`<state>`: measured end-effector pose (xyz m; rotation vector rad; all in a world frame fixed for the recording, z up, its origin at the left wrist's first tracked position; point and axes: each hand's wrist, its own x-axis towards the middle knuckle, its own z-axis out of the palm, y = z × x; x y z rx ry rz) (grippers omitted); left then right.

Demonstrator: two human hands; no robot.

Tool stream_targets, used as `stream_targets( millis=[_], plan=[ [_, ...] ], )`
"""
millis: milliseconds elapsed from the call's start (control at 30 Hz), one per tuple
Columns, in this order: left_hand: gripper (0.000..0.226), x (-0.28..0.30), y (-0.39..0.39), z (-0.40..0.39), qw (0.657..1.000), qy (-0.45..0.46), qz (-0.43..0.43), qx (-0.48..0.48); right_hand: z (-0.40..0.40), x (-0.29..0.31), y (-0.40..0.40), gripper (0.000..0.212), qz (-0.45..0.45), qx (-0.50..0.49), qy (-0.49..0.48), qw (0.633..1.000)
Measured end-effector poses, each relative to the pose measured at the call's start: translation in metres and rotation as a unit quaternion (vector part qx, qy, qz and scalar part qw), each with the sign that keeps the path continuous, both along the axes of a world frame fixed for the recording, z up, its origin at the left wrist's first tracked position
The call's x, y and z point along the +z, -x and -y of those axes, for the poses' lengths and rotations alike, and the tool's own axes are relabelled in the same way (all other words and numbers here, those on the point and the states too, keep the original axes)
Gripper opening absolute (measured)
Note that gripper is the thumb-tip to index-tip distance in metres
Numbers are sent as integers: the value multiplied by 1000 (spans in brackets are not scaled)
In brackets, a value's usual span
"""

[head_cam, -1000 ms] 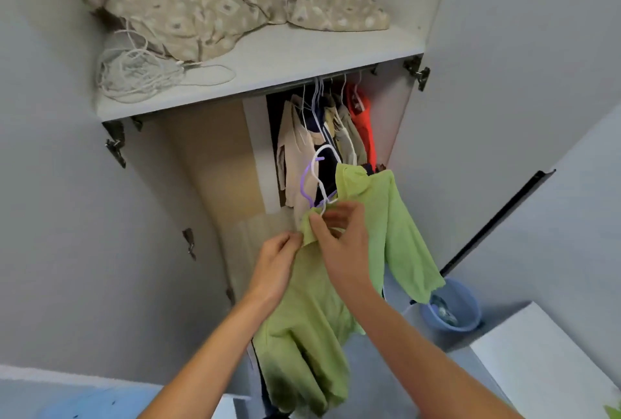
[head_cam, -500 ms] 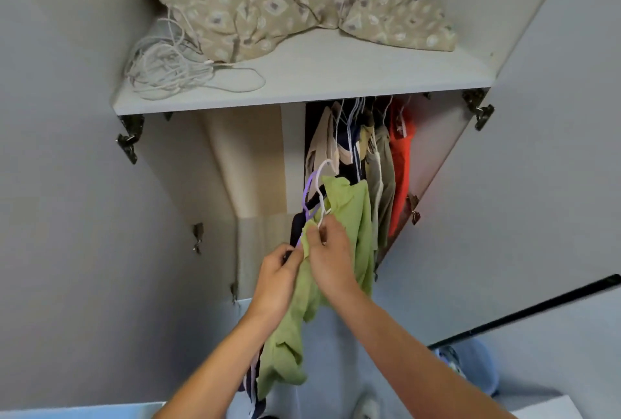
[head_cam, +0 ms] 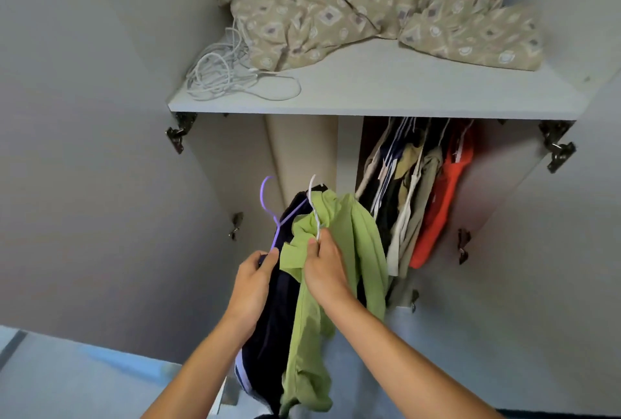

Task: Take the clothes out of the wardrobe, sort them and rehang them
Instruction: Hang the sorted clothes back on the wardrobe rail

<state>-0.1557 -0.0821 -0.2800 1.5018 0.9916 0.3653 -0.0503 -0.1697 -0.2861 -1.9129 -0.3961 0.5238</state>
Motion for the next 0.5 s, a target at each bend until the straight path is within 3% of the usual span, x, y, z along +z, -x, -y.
stream_targets(
  millis=[267, 500],
  plan=[
    [44, -15, 17, -40, 999, -30, -33, 28, -36, -1, 6, 25, -52, 46, 11, 998],
    [47, -25, 17, -84, 998, -54, -5, -25, -81, 4, 5, 31, -32, 62, 17, 997]
  ],
)
